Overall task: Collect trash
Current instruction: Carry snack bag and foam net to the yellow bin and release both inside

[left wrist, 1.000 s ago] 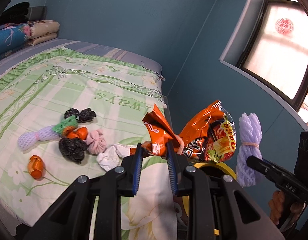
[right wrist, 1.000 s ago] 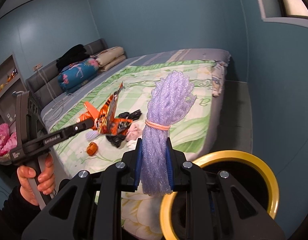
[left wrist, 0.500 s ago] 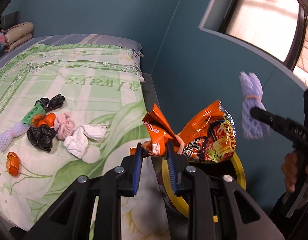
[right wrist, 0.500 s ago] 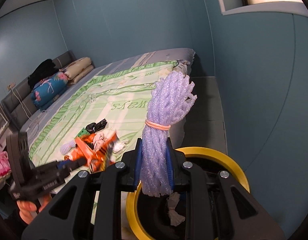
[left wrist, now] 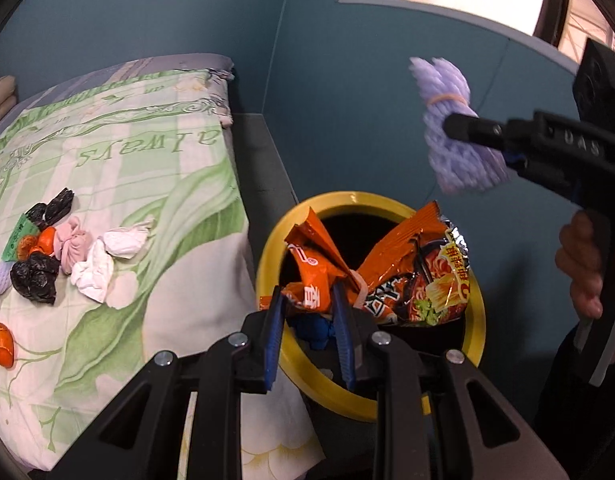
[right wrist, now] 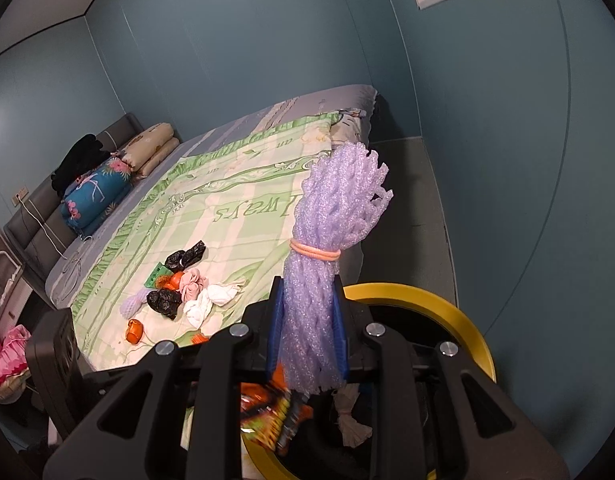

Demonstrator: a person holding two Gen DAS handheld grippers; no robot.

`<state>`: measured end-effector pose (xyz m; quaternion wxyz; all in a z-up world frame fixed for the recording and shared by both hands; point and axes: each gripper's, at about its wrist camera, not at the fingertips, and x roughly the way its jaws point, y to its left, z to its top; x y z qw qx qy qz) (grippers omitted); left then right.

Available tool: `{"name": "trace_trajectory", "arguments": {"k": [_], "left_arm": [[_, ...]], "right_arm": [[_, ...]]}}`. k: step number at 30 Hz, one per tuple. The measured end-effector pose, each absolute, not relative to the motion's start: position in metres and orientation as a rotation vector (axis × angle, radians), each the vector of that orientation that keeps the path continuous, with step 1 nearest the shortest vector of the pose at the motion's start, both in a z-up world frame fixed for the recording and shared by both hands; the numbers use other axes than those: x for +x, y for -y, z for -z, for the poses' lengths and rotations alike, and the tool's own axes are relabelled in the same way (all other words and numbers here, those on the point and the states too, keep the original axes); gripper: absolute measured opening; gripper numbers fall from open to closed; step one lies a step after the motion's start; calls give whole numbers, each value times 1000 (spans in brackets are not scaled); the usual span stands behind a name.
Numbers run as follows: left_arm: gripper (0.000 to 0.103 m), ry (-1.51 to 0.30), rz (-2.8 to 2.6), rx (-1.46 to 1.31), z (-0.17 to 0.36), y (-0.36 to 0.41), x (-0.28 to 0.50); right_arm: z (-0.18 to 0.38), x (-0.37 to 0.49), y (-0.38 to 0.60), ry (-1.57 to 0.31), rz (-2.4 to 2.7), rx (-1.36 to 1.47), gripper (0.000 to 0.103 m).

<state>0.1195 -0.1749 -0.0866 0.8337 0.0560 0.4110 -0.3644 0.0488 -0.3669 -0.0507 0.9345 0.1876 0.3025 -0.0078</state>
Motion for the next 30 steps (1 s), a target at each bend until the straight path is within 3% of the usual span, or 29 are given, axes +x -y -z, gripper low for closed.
{"name": "trace_trajectory", "arguments": {"k": [10,18,28,30], "left_arm": [[26,-905,791,97,90,180,120],[46,-868,817,118,84,181,110],[63,-814,760,91,65,159,115],[67,-797,736,85,61,152,118]], "right_arm": [[59,49,373,-628,-2,416,25],[55,44,378,-602,9,430,41],[49,40,374,-574,-14,424,43],[47,39,372,-565,-32,422,47]]}}
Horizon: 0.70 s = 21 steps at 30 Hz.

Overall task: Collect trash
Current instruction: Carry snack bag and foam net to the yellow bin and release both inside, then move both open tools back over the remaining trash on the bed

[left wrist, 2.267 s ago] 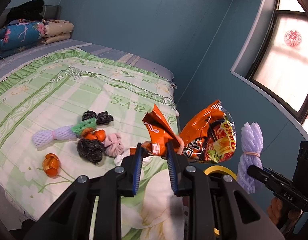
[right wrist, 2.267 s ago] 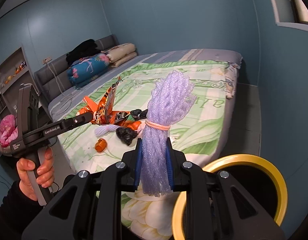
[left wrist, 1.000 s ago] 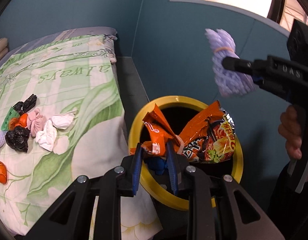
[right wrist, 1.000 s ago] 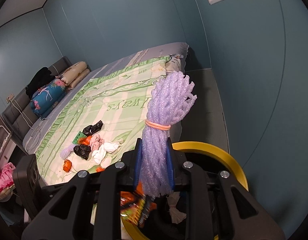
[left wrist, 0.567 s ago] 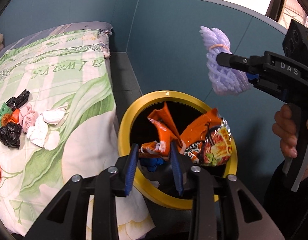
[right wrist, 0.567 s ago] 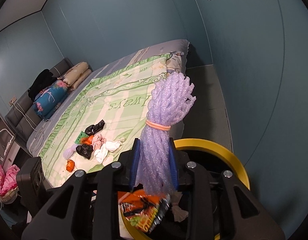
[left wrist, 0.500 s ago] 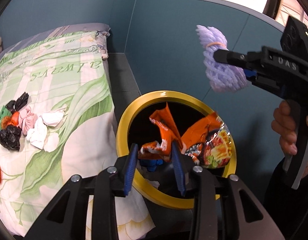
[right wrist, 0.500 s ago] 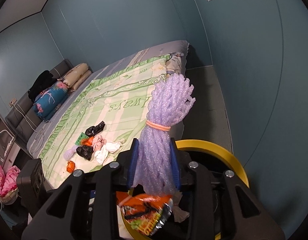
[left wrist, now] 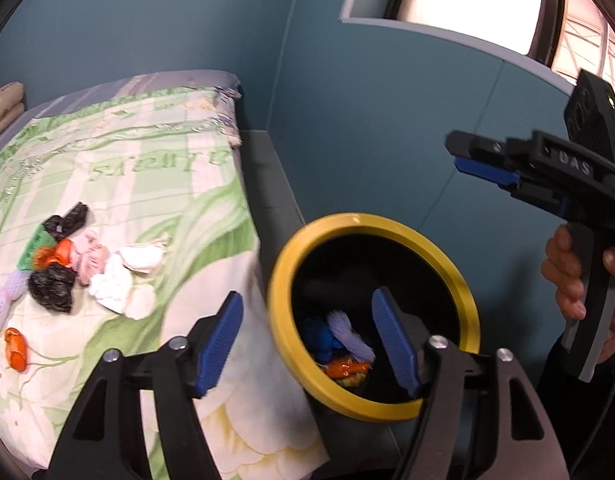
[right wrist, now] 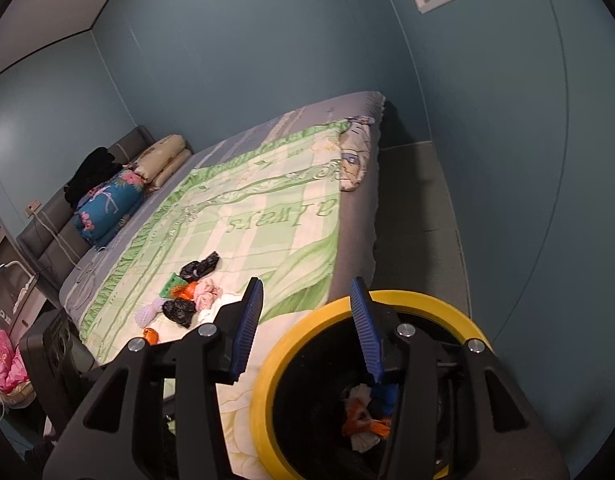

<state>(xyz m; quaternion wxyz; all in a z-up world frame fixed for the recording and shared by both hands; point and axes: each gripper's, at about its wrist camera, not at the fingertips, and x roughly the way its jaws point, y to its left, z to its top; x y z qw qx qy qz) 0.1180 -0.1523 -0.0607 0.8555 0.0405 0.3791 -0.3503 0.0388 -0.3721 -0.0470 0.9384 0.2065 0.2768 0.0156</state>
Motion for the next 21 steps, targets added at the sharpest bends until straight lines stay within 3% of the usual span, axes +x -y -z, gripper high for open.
{"name": "trace_trajectory", "arguments": {"k": [8,15,21], "left_arm": [[79,-732,625,43,42,106,129],[82,-685,509,-9,29,56,140],[83,-672,402,-70,28,6,150]], "right_arm": [[32,48,340,-538,-125,369,56],[19,68,297,-514,-223,316,66],[18,91,262,-536,-281,276,67]]}}
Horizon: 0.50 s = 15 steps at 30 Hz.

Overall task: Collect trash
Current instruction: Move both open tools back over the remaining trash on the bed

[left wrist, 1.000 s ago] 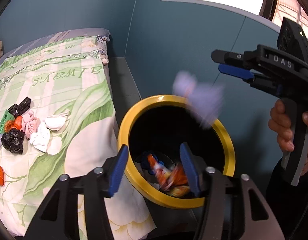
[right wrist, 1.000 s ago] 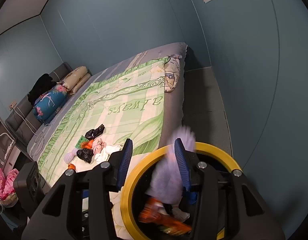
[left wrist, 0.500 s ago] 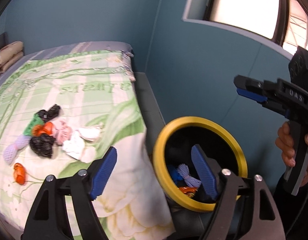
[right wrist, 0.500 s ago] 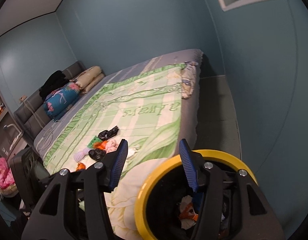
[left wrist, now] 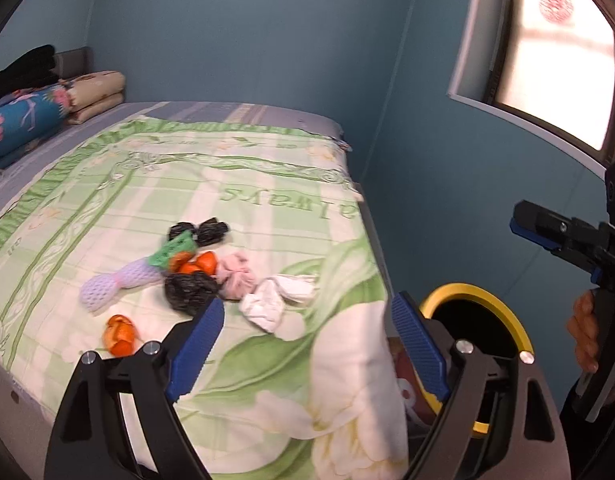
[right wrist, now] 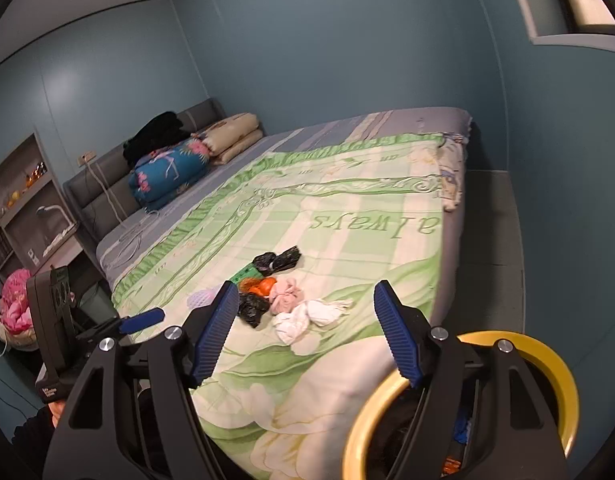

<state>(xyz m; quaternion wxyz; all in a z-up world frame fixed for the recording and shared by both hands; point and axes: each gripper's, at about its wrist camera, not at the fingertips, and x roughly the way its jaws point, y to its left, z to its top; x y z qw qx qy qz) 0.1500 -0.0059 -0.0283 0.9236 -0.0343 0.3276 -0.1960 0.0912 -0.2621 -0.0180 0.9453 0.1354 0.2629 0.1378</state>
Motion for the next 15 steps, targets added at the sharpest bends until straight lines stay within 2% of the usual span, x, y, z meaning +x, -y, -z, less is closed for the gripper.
{"name": "trace_trajectory", "arguments": {"k": [15], "left_arm": [[83,-737,188,-166,73,-87,183]], "right_arm": [[62,166,192,-681,-339,199,67]]}}
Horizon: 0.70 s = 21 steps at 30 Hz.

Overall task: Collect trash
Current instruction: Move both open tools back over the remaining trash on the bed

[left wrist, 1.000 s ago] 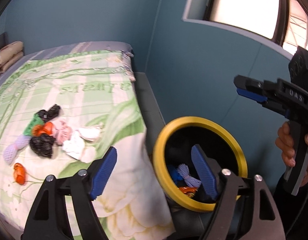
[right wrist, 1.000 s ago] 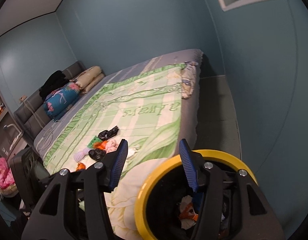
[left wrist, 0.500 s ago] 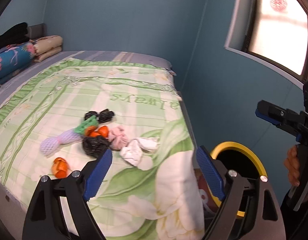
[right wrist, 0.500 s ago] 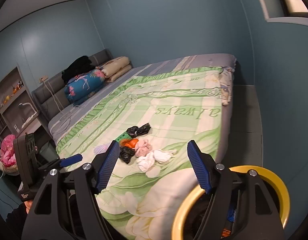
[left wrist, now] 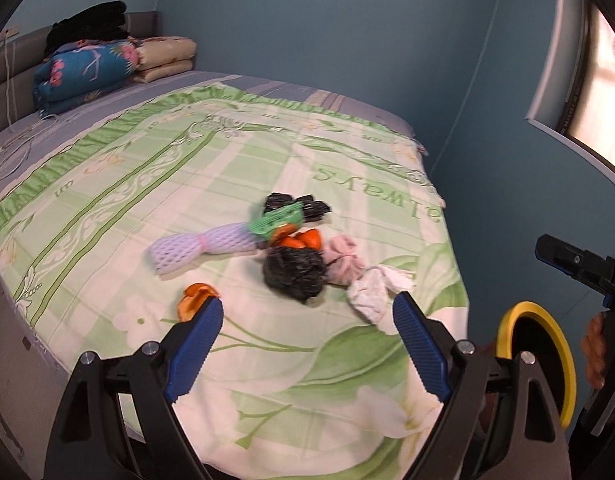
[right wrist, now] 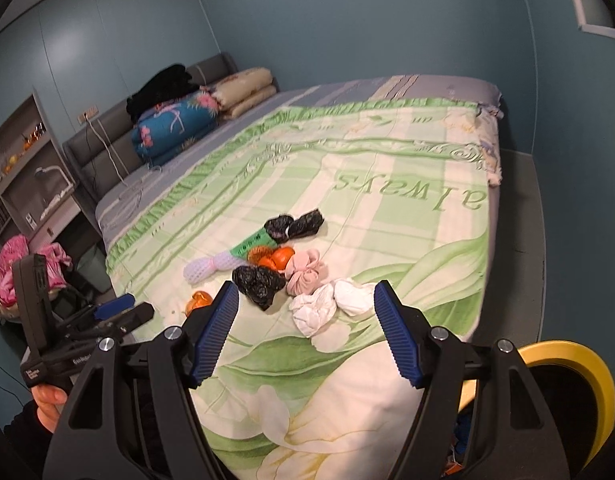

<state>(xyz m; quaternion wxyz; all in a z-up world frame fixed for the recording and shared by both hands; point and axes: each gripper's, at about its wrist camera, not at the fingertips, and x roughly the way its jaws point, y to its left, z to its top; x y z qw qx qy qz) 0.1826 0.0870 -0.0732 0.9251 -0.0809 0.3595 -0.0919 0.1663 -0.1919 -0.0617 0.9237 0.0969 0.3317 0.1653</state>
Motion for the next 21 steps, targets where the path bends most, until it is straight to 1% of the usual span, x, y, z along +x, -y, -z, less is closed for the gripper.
{"name": "trace_trajectory", "arguments": {"k": [7,21], "left_arm": [[83,-790,127,-212,107,-118,201],[83,-901,64,-246,161,-156,244]], "right_arm": [[100,202,166,-751,-356,164,66],[160,252,120,-891,-326,54,66]]}}
